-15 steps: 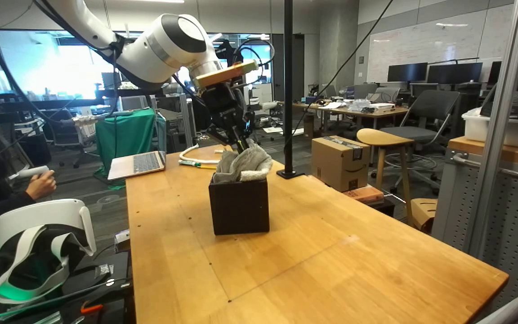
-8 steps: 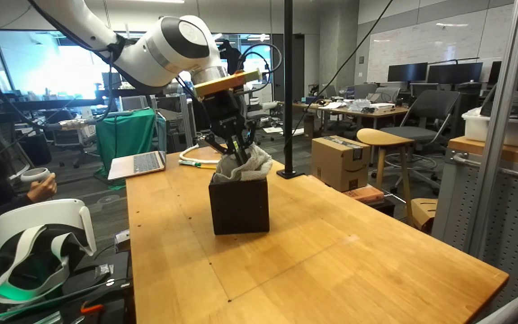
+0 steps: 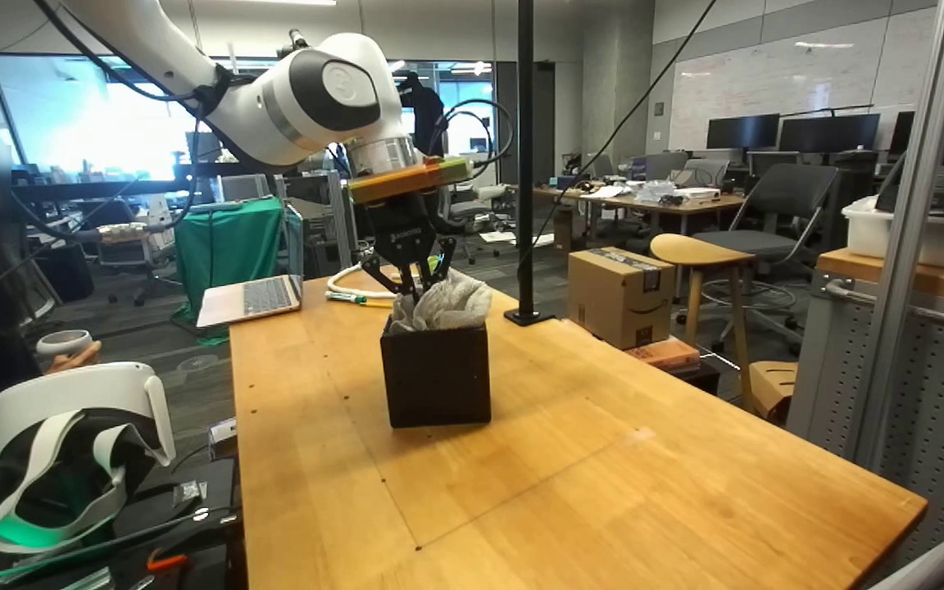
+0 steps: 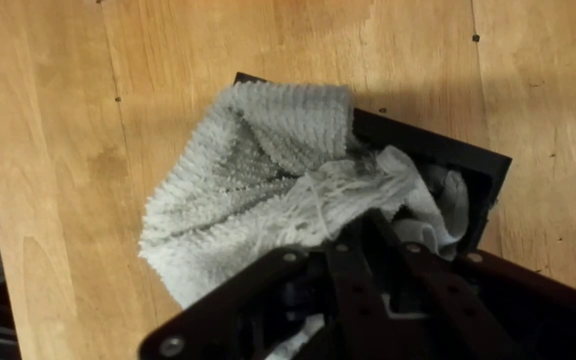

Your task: Put the white towel inside the black basket

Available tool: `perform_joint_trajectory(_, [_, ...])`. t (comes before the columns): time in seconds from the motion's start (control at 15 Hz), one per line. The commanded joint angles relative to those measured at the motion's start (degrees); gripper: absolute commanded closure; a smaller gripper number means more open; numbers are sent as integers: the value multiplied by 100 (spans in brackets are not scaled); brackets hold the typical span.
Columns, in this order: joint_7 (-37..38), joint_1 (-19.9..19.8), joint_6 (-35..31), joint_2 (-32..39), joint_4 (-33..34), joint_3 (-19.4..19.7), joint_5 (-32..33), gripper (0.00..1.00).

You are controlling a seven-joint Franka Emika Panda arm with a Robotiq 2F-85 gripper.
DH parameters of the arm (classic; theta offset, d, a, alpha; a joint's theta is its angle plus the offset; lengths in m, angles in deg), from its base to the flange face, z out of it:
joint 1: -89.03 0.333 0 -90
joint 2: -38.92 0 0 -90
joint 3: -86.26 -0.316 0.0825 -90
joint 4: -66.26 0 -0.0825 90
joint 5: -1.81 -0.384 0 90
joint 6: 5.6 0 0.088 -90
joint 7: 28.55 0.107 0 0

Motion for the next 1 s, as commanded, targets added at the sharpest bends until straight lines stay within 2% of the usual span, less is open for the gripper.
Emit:
perform_joint_trajectory(0.0, [-155, -193, -141, -89, -175, 200, -203, 84])
perform_joint_trajectory(0.33, [-332, -395, -243, -84, -238, 446, -514, 84])
perform_joint_trajectory(0.67, [-573, -420, -376, 22, -266, 475, -968, 84])
perform_joint_trajectory(0.93, [-532, -470, -450, 130, -288, 501, -1042, 84])
